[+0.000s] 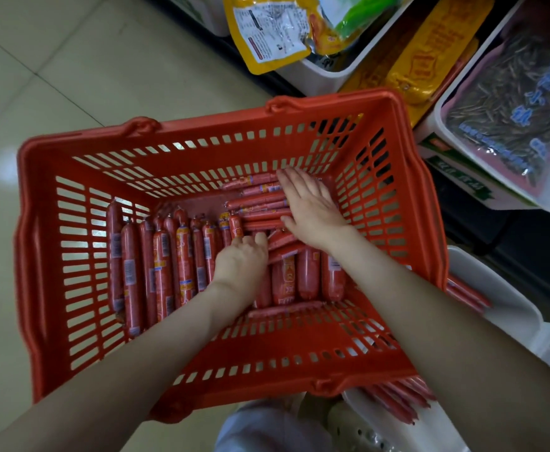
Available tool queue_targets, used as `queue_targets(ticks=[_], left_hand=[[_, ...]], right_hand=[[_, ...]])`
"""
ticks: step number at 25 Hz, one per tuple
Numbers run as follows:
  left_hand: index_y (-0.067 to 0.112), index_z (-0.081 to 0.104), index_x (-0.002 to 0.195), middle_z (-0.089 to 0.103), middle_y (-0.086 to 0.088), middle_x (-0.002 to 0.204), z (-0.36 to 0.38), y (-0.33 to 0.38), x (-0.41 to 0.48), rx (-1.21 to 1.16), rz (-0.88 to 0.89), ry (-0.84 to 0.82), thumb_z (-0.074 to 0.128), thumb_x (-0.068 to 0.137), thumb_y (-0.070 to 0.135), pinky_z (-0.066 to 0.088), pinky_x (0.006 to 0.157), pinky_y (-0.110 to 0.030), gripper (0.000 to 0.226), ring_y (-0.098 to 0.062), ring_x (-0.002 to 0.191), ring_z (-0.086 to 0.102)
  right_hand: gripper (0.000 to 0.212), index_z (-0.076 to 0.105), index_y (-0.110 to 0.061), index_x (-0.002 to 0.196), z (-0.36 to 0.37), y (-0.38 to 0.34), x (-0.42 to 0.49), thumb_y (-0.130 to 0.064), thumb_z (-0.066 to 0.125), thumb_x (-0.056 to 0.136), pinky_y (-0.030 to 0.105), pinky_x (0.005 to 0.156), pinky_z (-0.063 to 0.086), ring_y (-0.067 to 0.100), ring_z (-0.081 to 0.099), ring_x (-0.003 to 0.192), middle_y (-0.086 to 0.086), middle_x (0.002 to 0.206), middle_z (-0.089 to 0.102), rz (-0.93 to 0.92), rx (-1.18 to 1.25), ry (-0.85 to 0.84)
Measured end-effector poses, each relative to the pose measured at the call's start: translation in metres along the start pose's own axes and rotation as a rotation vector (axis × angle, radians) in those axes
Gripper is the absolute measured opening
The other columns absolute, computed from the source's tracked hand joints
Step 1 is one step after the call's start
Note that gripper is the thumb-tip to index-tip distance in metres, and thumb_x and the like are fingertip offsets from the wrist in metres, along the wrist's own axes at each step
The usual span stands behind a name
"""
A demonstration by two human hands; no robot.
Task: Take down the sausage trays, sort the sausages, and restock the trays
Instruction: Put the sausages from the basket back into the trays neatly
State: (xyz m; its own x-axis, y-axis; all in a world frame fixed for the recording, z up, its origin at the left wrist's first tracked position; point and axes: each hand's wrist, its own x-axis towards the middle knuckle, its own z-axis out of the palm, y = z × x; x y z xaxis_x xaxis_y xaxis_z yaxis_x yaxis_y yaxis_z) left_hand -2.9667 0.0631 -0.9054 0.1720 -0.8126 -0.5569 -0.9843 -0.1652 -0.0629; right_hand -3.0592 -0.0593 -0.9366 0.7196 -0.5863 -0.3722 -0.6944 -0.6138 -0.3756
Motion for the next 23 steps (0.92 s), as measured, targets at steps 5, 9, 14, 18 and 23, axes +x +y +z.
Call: queue_targets(ticks=[5, 9, 14, 18, 23], left_hand=[[0.010, 0.036, 0.121, 0.054, -0.009, 0.120, -0.007, -0.008, -0.013, 0.068, -0.032, -0.045, 0.049, 0.092, 0.012, 0.049, 0.079, -0.030, 0.032, -0.023, 0.110, 0.054], [0.011, 0.037, 0.122, 0.052, -0.008, 0.123, -0.009, -0.003, -0.029, 0.088, -0.041, -0.136, 0.051, 0.094, 0.014, 0.048, 0.082, -0.031, 0.032, -0.022, 0.113, 0.052], [0.010, 0.039, 0.125, 0.055, -0.007, 0.125, -0.030, -0.007, -0.054, -0.012, -0.109, -0.306, 0.053, 0.092, 0.022, 0.048, 0.088, -0.034, 0.038, -0.025, 0.116, 0.056], [0.012, 0.042, 0.123, 0.059, -0.009, 0.117, -0.070, -0.028, -0.074, -0.229, -0.192, -0.407, 0.052, 0.091, 0.028, 0.045, 0.086, -0.033, 0.037, -0.028, 0.109, 0.058], [0.015, 0.052, 0.095, 0.062, -0.004, 0.084, -0.127, -0.019, -0.098, -0.879, -0.270, -0.320, 0.063, 0.087, 0.019, 0.045, 0.064, -0.031, 0.014, -0.021, 0.075, 0.060]], right_hand=[[0.096, 0.005, -0.010, 0.150, 0.004, -0.016, 0.023, -0.017, 0.066, 0.076, 0.039, 0.114, 0.013, 0.028, 0.018, 0.138, 0.011, 0.152, 0.015, 0.032, -0.241, -0.075], [0.091, 0.010, -0.013, 0.150, 0.005, -0.013, 0.006, -0.040, 0.062, 0.080, 0.041, 0.113, 0.013, 0.028, 0.022, 0.137, 0.011, 0.151, 0.021, -0.010, -0.263, -0.136], [0.043, 0.038, -0.006, 0.129, 0.012, -0.010, -0.011, -0.029, 0.049, 0.095, 0.038, 0.078, 0.041, 0.032, 0.057, 0.108, 0.012, 0.121, 0.058, 0.049, -0.149, -0.212], [0.029, 0.045, -0.006, 0.121, -0.025, -0.016, -0.028, -0.001, 0.039, 0.093, 0.035, 0.070, 0.038, 0.034, 0.061, 0.103, 0.016, 0.115, 0.062, 0.143, -0.059, -0.174], [0.006, 0.041, -0.016, 0.102, -0.100, -0.020, -0.110, -0.013, 0.041, 0.097, 0.030, 0.050, 0.047, 0.028, 0.063, 0.060, 0.016, 0.079, 0.063, 0.364, 0.869, 0.024]])
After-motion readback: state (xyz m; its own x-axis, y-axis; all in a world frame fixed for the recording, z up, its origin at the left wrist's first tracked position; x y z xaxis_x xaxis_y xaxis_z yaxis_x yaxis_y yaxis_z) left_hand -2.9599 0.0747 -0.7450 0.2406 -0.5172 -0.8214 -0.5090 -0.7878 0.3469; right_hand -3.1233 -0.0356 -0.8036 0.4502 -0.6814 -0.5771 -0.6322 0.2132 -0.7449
